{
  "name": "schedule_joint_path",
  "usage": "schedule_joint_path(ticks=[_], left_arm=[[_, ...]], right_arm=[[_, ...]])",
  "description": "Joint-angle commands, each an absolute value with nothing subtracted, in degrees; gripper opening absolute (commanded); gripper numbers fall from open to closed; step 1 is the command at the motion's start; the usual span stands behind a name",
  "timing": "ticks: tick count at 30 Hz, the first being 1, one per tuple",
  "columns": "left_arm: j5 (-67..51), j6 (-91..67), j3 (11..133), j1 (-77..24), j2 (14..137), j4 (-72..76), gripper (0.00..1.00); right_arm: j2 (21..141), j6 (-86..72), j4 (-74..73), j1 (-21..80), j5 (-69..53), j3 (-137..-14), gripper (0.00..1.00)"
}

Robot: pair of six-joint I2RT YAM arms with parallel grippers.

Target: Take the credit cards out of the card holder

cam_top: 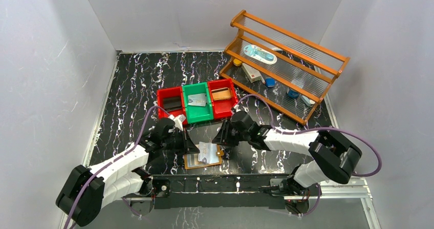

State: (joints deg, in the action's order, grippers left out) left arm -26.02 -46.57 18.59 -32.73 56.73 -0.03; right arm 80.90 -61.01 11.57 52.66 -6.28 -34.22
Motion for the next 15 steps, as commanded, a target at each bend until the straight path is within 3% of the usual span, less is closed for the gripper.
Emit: schedule_joint_path(ticks=[1,12,15], left_arm=[[-28.1,-47.1,18.5,-32.4,56.9,1.5,0.0],[-29.5,-47.3,17.8,-32.3,57.8,2.6,0.0],[-31.0,-47.4,17.4,-32.4,58.8,3.9,0.1]], right_arm=[[82.1,-59.1,7.6,54.9,-4.3,-36.9,0.41],[91.4,-58.6,10.7,57.7,-7.1,-39.3,0.23],[92.7,-59.2,11.0,57.8,-7.1,-38.8,0.22]])
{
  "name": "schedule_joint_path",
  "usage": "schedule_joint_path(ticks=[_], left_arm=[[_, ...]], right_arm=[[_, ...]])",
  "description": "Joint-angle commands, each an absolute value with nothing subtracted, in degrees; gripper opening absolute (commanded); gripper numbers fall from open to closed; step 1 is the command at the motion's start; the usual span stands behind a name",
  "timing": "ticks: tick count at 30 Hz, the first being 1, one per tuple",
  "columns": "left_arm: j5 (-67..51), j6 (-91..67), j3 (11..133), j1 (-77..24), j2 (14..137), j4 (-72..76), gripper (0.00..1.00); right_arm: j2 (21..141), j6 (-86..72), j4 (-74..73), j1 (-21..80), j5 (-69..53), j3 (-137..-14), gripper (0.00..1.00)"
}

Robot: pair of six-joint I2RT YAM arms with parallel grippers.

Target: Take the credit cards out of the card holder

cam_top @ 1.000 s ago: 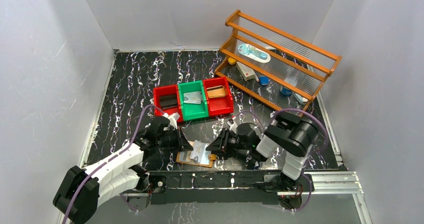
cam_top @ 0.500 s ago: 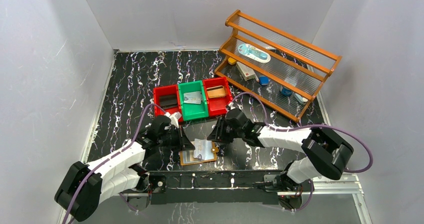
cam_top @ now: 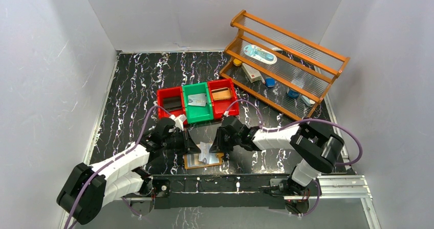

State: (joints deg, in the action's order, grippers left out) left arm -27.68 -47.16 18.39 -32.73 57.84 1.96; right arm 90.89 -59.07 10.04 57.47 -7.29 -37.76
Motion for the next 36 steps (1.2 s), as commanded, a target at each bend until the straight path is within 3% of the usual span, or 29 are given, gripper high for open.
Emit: schedule_joint_path(ticks=[1,5,8,9,11,13,19,22,29,36], left_arm=[[-31.6,-47.4,17.4,-32.4,59.3,4.4,0.13],[-32.9,-47.0,17.7,-32.4,61.4,5.0,0.22],[-32.9,-46.4,18.3,-32.4,62.7,4.8,0.21],[-33.0,-45.6,18.6,-32.4,63.5,4.5,0.19],[-33.0,-44.4,19.6,-32.4,64.4,3.0,0.03],[-27.6,-44.0,20.7,-32.4,60.2,-2.2,0.0],[-15.2,-45.8,23.4,-32.4,42.9,-15.4,0.0],[-12.1,-46.6,23.4,-32.4,38.8,-16.6,0.0],[-12.0,-46.8,23.7,-32.4,35.4,-14.4,0.0],[-21.0,-46.4,25.1,-32.4,37.0,-6.2,0.0]], right_arm=[[93.0,-59.4,11.3,57.8,-7.1,-38.6,0.22],[93.3,-60.1,12.0,57.8,-7.2,-37.9,0.22],[93.1,-60.2,12.1,57.8,-7.2,-37.7,0.22],[92.9,-60.1,12.2,57.8,-7.2,-37.7,0.22],[91.9,-60.1,12.6,57.8,-7.1,-37.5,0.24],[89.8,-60.1,11.9,57.8,-6.0,-37.6,0.27],[78.3,-58.7,10.5,57.3,1.6,-36.8,0.57],[75.3,-58.9,12.2,57.1,2.9,-35.1,0.65],[71.4,-57.8,17.1,57.0,4.2,-31.7,0.69],[68.1,-56.0,26.4,56.2,2.5,-26.9,0.7]])
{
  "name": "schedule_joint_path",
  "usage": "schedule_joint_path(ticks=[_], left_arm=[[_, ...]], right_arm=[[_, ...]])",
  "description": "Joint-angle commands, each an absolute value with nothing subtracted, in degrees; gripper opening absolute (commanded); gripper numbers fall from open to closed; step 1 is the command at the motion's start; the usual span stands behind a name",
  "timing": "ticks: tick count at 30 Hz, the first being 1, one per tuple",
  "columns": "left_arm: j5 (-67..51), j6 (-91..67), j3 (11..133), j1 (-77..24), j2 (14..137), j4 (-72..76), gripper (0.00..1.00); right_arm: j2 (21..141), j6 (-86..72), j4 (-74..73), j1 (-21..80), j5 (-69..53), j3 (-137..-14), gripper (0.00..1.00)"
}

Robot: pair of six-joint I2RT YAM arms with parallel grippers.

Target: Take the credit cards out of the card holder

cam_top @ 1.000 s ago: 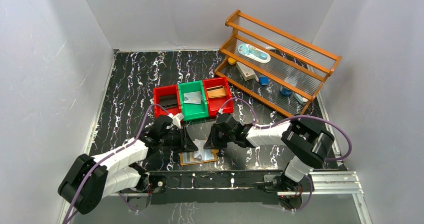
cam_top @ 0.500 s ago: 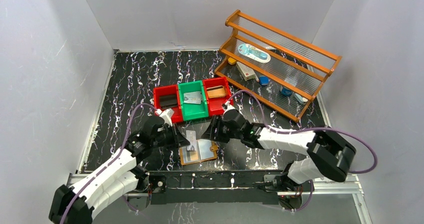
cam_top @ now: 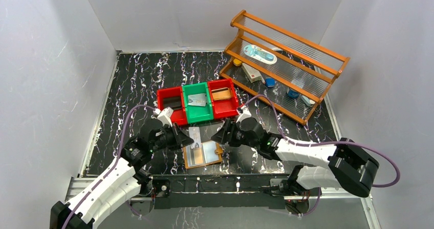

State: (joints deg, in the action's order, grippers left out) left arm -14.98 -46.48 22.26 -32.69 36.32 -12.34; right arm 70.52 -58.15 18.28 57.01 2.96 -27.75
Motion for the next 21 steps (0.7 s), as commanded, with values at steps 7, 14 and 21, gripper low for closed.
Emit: schedule_joint_path(ticks=[7,14,21], left_arm=[[-29.4,-51.0,22.1,-32.4,40.7,7.0,0.0],[-33.8,-57.0,18.6,-32.3,41.3,18.0,0.0],[-37.5,-58.0,18.1,-32.4,42.6,20.4,0.0]], right_arm=[[67.9,-57.4,36.2,49.8,-13.9,-26.1,0.69],[72.9,-58.7,42.7,48.8,-22.9,-27.7,0.54],[74.8,-61.3,49.6,47.8,-27.3,-26.7,0.28]])
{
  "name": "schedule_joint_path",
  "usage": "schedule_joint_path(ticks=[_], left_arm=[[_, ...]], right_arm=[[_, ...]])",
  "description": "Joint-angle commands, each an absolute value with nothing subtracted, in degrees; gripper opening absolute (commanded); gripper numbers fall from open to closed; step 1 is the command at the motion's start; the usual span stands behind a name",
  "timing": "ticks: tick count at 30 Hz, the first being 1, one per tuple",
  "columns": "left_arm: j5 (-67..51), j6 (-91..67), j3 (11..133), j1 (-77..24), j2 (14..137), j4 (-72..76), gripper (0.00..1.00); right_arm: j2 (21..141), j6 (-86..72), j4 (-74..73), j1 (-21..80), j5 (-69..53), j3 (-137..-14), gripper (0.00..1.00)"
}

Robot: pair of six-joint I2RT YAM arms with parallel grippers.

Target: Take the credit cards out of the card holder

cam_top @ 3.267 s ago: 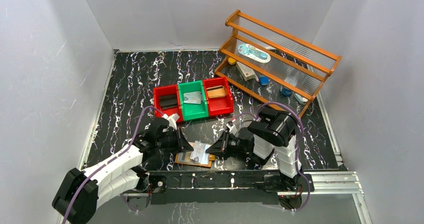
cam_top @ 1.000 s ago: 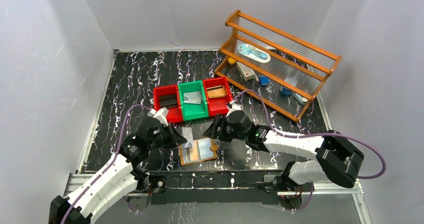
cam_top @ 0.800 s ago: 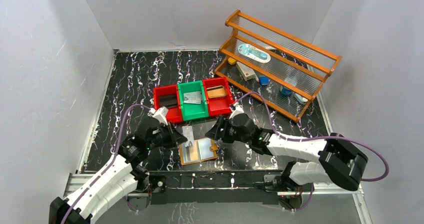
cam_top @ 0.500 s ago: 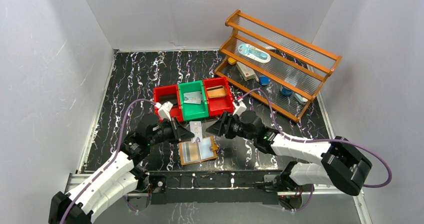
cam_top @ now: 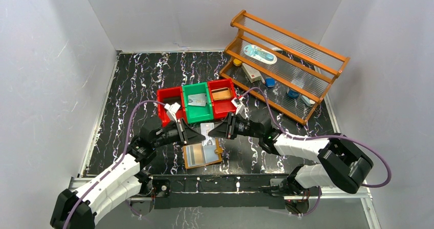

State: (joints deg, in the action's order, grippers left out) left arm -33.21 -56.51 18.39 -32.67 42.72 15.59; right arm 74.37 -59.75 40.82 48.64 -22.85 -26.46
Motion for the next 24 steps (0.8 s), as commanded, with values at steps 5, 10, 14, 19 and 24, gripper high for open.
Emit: schedule_joint_path(ticks=[5,10,14,19,24], left_arm=[[-37.8,-57.9,17.9,-32.4,42.3,20.0,0.0],[-37.9,-58.2,18.0,-32.4,42.7,20.3,0.0],[-37.9,-57.4,18.6,-32.3,43.1,19.1,0.0],[-36.9,-57.0,19.2,-32.4,42.8,17.3,0.05],[-34.8,-54.7,20.8,-32.4,42.8,12.6,0.24]], right_arm=[[74.6,-62.7,53.3,46.7,-29.2,-24.9,0.2],[74.6,-63.4,55.4,46.5,-30.3,-24.2,0.18],[74.5,-64.2,57.3,46.3,-30.2,-23.4,0.14],[73.6,-64.4,56.9,46.2,-30.4,-23.4,0.02],[70.7,-62.9,51.7,46.2,-29.0,-23.4,0.0]])
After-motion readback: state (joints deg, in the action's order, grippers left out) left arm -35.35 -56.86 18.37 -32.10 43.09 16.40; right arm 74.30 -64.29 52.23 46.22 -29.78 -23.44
